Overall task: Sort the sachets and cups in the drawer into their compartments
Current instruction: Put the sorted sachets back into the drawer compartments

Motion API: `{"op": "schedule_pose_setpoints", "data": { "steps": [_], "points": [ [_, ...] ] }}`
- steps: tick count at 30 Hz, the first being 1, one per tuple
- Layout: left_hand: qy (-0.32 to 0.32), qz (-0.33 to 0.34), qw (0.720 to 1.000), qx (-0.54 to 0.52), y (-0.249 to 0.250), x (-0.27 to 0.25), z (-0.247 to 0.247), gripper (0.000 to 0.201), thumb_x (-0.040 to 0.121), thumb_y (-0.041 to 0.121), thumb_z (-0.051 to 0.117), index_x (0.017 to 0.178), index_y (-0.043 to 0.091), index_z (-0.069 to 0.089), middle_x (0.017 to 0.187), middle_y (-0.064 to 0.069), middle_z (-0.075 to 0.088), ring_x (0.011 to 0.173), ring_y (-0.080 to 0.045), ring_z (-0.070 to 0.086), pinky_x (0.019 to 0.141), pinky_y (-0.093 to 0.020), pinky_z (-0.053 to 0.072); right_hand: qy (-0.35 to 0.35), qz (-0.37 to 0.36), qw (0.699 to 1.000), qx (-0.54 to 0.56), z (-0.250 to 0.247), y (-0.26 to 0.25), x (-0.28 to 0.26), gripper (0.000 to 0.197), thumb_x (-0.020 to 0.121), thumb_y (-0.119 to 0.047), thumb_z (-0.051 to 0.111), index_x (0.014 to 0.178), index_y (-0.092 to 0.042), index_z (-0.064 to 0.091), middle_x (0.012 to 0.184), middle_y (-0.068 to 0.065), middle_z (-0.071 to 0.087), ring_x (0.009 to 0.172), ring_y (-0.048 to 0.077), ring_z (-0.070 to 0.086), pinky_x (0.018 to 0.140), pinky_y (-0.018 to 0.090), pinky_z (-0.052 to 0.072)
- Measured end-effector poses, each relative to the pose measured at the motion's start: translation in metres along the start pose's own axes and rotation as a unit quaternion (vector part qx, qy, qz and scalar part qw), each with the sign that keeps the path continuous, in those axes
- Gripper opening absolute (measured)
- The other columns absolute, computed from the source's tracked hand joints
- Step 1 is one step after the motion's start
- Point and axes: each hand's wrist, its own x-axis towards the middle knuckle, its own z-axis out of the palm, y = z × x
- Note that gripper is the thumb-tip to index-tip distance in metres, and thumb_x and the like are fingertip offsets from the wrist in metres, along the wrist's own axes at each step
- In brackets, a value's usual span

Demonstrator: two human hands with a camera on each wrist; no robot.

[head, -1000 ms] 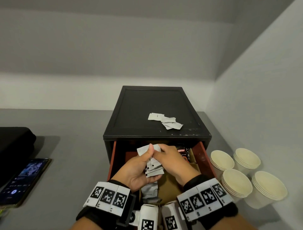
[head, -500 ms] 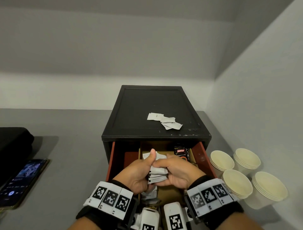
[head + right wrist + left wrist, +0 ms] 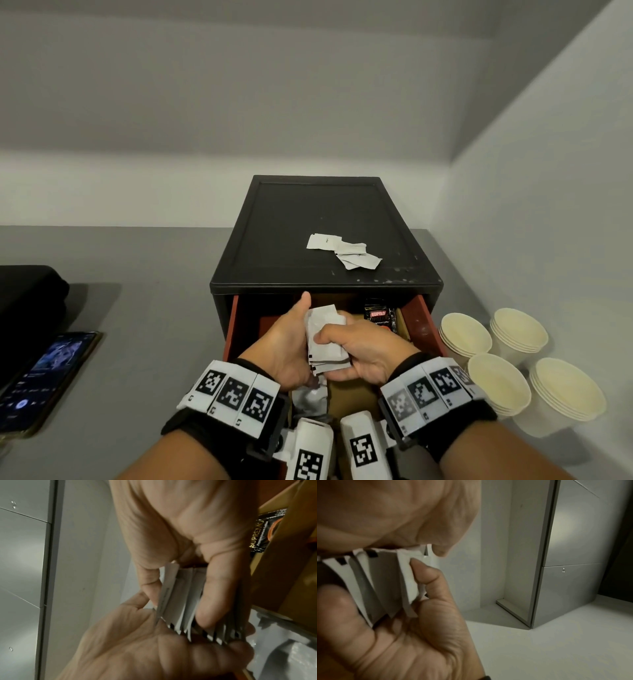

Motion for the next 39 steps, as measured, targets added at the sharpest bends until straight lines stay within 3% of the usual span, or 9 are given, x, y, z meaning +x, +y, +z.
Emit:
{"op": "schedule_pose_setpoints", "data": {
  "steps": [6, 11, 16, 18, 20, 25, 29, 34, 39],
  "points": [
    [0.129, 0.014, 0.992, 0.012, 0.006, 0.016, 0.003, 0.033, 0.092, 0.031, 0.039, 0.076, 0.013, 0.062, 0.069, -0.009, 0.061, 0.069, -0.026, 0.058, 0.079, -0.039, 0.045, 0.012, -0.018, 0.999, -0.038, 0.007, -0.005, 0.010, 0.040, 0.087, -0.006, 0.055, 0.121, -0.023, 0.046, 0.120, 0.010, 0.054, 0.110, 0.026, 0.056, 0.065, 0.034, 0.056],
    [0.132, 0.028, 0.991, 0.025, 0.010, 0.021, 0.009, 0.022, 0.089, 0.018, 0.042, 0.079, 0.011, 0.061, 0.070, -0.010, 0.060, 0.066, -0.026, 0.057, 0.072, -0.034, 0.044, 0.017, -0.019, 0.999, -0.031, 0.000, -0.009, 0.013, 0.035, 0.085, -0.004, 0.057, 0.113, -0.024, 0.049, 0.116, 0.009, 0.053, 0.107, 0.024, 0.056, 0.061, 0.031, 0.056],
    [0.102, 0.030, 0.994, 0.026, 0.012, 0.024, 0.012, 0.035, 0.100, 0.038, 0.036, 0.103, 0.015, 0.062, 0.083, -0.008, 0.064, 0.069, -0.021, 0.059, 0.056, -0.027, 0.047, 0.023, -0.016, 1.000, -0.007, -0.008, -0.008, 0.021, 0.025, 0.085, -0.004, 0.056, 0.096, -0.026, 0.053, 0.095, 0.003, 0.058, 0.086, 0.015, 0.059, 0.056, 0.024, 0.051],
    [0.076, 0.024, 0.996, 0.025, 0.015, 0.023, 0.008, 0.040, 0.100, 0.044, 0.032, 0.106, 0.017, 0.062, 0.103, -0.009, 0.063, 0.092, -0.024, 0.061, 0.078, -0.035, 0.051, 0.032, -0.012, 0.999, -0.002, -0.012, -0.007, 0.025, 0.022, 0.087, -0.005, 0.056, 0.095, -0.026, 0.053, 0.091, 0.001, 0.059, 0.081, 0.013, 0.059, 0.056, 0.023, 0.051],
    [0.076, 0.034, 0.996, 0.037, 0.017, 0.020, 0.003, 0.037, 0.100, 0.041, 0.033, 0.104, 0.015, 0.059, 0.122, -0.008, 0.056, 0.117, -0.026, 0.051, 0.104, -0.042, 0.032, 0.050, -0.007, 0.999, -0.002, -0.019, -0.007, 0.032, 0.021, 0.087, -0.006, 0.056, 0.095, -0.026, 0.053, 0.088, 0.000, 0.059, 0.076, 0.012, 0.059, 0.056, 0.022, 0.051],
    [0.179, 0.103, 0.978, 0.017, 0.019, 0.029, -0.023, 0.016, 0.095, 0.016, 0.044, 0.090, 0.008, 0.057, 0.096, -0.012, 0.059, 0.088, -0.026, 0.056, 0.072, -0.036, 0.048, 0.108, -0.004, 0.994, -0.004, -0.034, -0.007, 0.051, 0.012, 0.088, -0.007, 0.059, 0.091, -0.015, 0.050, 0.085, 0.004, 0.054, 0.070, 0.014, 0.055, 0.048, 0.019, 0.051],
    [0.232, 0.097, 0.967, 0.030, 0.020, 0.049, -0.036, 0.023, 0.090, 0.015, 0.047, 0.103, 0.007, 0.063, 0.117, -0.016, 0.061, 0.109, -0.034, 0.057, 0.099, -0.048, 0.044, 0.136, -0.022, 0.990, -0.013, -0.035, -0.009, 0.072, 0.011, 0.086, -0.008, 0.062, 0.080, -0.010, 0.053, 0.089, 0.007, 0.054, 0.075, 0.014, 0.054, 0.058, 0.023, 0.053],
    [0.256, 0.087, 0.959, 0.084, 0.024, 0.064, -0.035, 0.016, 0.094, 0.008, 0.044, 0.092, 0.000, 0.057, 0.093, -0.018, 0.058, 0.090, -0.031, 0.056, 0.088, -0.041, 0.047, 0.133, -0.036, 0.975, -0.176, -0.025, -0.006, 0.096, 0.030, 0.084, -0.029, 0.064, 0.106, -0.008, 0.062, 0.106, 0.006, 0.062, 0.103, 0.024, 0.057, 0.093, 0.033, 0.045],
    [0.263, 0.092, 0.955, 0.105, 0.027, 0.098, -0.044, 0.034, 0.091, 0.008, 0.044, 0.118, -0.007, 0.057, 0.108, -0.018, 0.061, 0.103, -0.033, 0.059, 0.100, -0.046, 0.046, 0.099, -0.047, 0.970, -0.215, -0.013, -0.011, 0.109, 0.012, 0.083, -0.027, 0.065, 0.091, -0.018, 0.066, 0.111, 0.006, 0.066, 0.107, 0.023, 0.059, 0.101, 0.037, 0.044]
  ]
}}
